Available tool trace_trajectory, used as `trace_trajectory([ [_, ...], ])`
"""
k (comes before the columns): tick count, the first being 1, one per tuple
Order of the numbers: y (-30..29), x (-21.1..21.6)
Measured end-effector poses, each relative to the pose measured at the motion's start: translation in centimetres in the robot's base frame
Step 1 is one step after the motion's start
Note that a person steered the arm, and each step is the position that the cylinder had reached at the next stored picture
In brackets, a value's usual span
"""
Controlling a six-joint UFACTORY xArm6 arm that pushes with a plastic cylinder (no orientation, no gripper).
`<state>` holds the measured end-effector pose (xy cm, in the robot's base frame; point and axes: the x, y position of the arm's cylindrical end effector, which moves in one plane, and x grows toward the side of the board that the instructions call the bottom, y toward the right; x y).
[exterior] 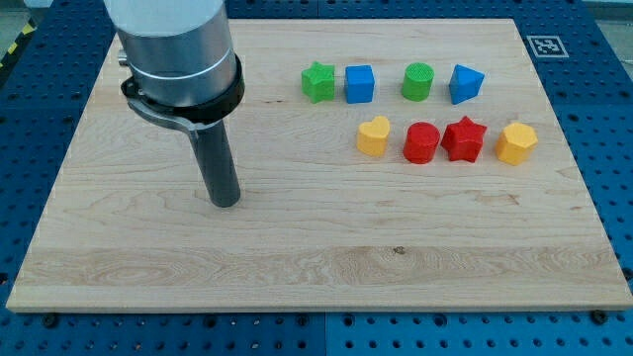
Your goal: Nudge the red star left a bit
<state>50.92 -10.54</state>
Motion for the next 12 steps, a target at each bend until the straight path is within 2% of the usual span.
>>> trace_trajectory([
  [2, 2.2, -1.0],
  [4, 6.1, -5.4],
  [6, 7.6, -4.9],
  [8, 16.2, -1.8],
  [10, 29.7, 1.8],
  [11, 33.3, 1.5],
  [12, 37.1, -1.3],
])
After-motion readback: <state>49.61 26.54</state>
